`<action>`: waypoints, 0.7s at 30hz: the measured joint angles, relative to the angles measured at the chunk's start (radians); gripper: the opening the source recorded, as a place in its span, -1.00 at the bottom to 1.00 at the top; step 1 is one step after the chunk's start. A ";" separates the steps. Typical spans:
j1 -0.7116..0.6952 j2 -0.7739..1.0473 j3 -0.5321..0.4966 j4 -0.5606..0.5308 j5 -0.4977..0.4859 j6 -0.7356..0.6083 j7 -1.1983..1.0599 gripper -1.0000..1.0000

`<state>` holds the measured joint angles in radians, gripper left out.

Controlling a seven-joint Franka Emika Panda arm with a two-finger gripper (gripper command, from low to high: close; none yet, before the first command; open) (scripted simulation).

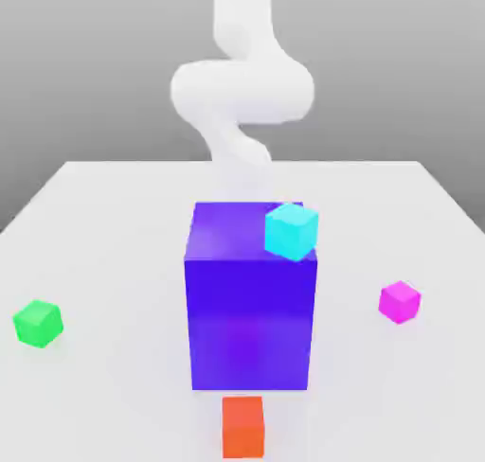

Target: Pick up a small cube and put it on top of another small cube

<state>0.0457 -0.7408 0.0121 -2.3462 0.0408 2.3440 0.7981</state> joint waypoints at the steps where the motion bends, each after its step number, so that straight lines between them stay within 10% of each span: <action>1: 0.019 0.026 0.007 -0.020 0.018 0.018 -0.001 0.00; 21: 0.354 0.491 0.286 -0.384 0.209 0.363 0.086 0.00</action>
<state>0.3996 -0.2497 0.2977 -2.7302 0.2498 2.7071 0.8845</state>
